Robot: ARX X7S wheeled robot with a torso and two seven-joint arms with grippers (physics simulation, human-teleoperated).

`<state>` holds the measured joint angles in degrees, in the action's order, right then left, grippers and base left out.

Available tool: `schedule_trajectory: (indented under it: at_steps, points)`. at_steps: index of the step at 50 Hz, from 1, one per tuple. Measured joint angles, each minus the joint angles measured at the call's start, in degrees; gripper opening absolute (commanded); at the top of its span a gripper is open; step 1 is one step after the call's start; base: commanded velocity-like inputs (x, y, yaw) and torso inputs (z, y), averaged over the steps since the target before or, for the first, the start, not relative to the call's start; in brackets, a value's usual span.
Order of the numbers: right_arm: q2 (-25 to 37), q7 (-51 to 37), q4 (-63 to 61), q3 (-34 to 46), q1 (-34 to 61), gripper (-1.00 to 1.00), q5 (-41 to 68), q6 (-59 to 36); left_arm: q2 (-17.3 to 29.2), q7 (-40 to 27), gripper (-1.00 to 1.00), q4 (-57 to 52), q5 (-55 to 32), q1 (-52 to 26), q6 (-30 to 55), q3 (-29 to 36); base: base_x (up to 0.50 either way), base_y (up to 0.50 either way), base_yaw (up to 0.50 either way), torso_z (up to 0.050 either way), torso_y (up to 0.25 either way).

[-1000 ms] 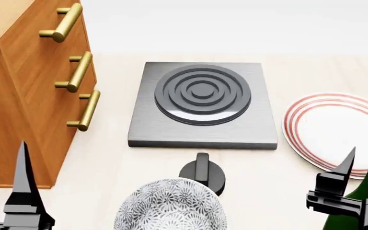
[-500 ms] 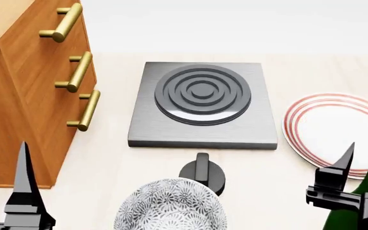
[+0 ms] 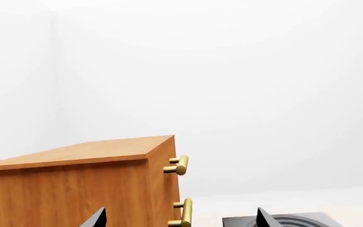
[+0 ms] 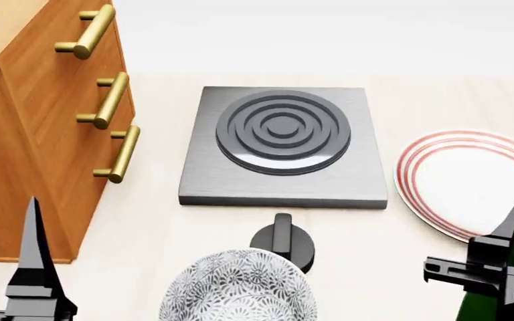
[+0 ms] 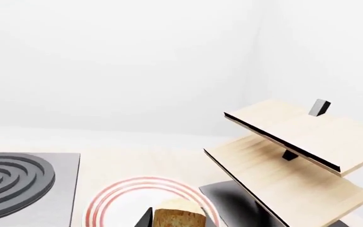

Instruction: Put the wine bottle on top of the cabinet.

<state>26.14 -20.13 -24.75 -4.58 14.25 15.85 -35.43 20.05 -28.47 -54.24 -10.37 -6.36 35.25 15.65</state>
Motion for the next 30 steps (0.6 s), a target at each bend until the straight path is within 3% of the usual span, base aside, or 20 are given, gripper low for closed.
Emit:
schedule_trajectory:
  at_steps: [30]
  points:
    - [2.66,-0.75,-9.70,0.11,3.81,-1.00,3.31,-7.70,0.72,-0.87,1.00,-0.24,-0.64,-0.39,0.29,0.39,0.00,0.00,0.00,0.000,0.001]
